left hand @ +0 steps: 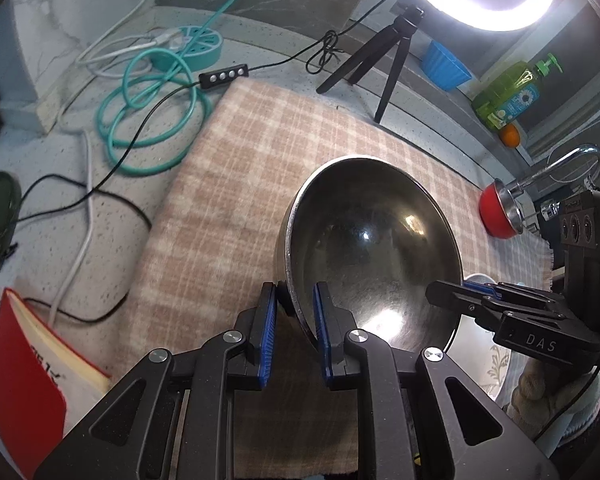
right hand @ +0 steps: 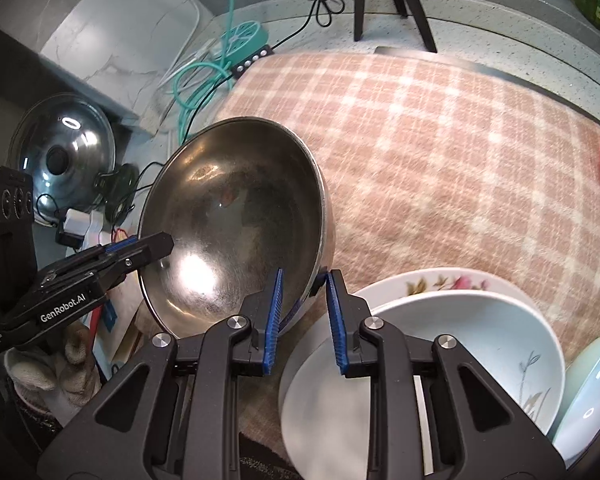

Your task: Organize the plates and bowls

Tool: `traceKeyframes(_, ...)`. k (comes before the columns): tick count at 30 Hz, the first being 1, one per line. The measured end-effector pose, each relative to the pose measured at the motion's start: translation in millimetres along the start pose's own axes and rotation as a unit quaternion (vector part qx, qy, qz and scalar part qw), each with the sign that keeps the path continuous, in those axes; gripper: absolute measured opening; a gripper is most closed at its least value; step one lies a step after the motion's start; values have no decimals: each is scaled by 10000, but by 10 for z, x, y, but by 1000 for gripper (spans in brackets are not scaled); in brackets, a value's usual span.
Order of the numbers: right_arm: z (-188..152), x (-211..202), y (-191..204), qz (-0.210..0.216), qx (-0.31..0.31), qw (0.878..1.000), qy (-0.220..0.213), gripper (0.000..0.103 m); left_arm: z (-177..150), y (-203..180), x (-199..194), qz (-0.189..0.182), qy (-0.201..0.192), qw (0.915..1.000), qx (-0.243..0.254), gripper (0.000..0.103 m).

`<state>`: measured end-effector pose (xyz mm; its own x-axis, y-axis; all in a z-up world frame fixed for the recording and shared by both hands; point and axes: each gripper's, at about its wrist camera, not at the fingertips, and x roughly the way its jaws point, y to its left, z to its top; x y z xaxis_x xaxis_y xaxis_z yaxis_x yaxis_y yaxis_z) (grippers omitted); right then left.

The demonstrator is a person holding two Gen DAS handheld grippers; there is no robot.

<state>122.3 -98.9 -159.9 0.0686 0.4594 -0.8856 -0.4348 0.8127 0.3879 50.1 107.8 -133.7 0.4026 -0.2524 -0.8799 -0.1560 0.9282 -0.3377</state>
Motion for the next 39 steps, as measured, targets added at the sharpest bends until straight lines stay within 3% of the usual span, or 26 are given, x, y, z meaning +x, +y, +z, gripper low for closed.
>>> traceKeyframes(8,-122,80,87,36,-69,9998,162,23,-149,105,-32,17,36,9998,-199,16)
traceKeyframes(26,-265,141,222,167,-200,9993,267,26,-300,186,-77,260,157,9995,-5,16)
traceKeyframes(32,-224,9,244,54,-301,9995,14,26,-247,182,-165,343,35,9994,91,17)
traceKeyframes(39,-210,-348,164,-86,-316,9983,-484,26,-108,45,-358,400,-374,9982,241,17)
